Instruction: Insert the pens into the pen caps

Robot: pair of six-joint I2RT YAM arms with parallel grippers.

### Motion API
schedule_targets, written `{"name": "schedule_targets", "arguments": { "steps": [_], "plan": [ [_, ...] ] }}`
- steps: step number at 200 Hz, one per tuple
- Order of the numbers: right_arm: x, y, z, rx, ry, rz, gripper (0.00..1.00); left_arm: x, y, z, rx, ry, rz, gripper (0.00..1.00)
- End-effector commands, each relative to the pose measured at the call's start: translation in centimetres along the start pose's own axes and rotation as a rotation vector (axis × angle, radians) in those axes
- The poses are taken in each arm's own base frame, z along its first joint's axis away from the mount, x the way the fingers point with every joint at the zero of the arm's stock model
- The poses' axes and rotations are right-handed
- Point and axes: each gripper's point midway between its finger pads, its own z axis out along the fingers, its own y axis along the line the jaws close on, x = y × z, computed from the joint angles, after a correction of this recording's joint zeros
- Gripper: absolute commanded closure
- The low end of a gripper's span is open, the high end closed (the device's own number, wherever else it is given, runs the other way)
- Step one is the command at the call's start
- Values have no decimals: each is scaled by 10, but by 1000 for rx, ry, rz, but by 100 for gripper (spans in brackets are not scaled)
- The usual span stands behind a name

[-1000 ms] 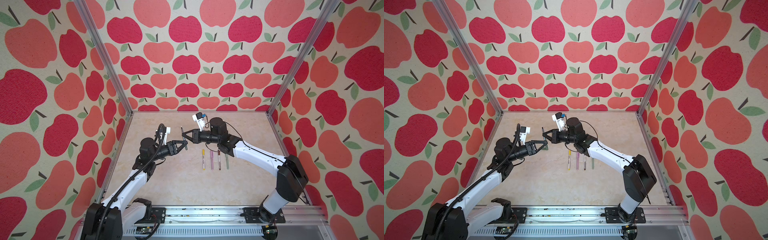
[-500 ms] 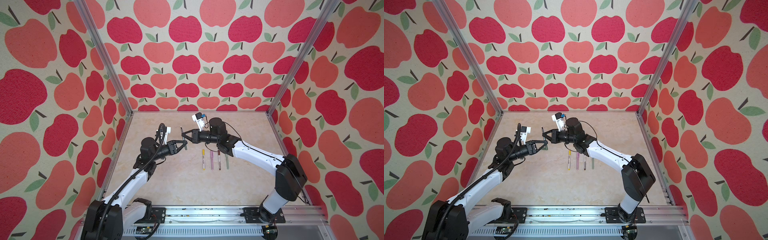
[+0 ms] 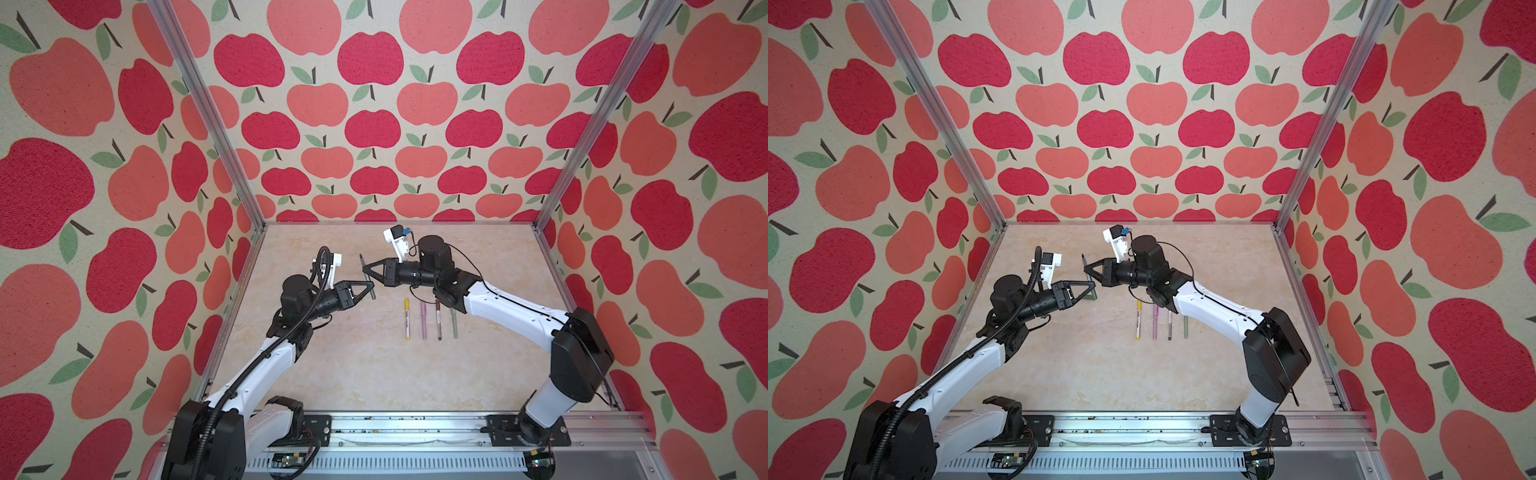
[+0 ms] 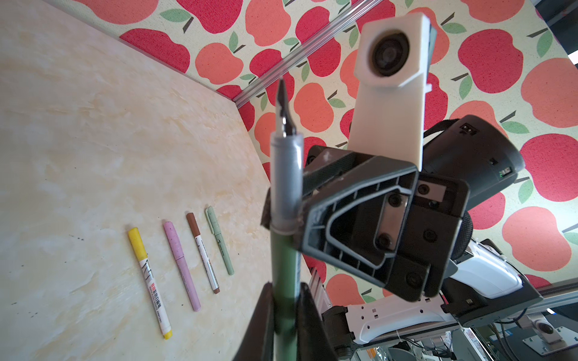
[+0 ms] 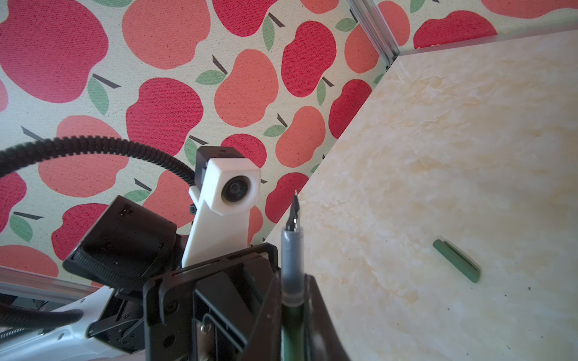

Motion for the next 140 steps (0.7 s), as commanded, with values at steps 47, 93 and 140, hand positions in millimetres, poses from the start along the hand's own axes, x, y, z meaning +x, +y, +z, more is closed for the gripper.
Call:
{"name": "schedule_targets", "arguments": {
  "steps": [47,93,140],
  "plan": [
    [-12,13,-3,-11,-25,-45,91,-9,-2,-9,-52,-41,61,98],
    [-17,12,-7,4,-31,-64,77,-8,3,-21,-101,-50,65,100],
    [-19,6,-10,42,-18,-87,58,-4,13,-38,-198,-47,60,100]
  ]
}}
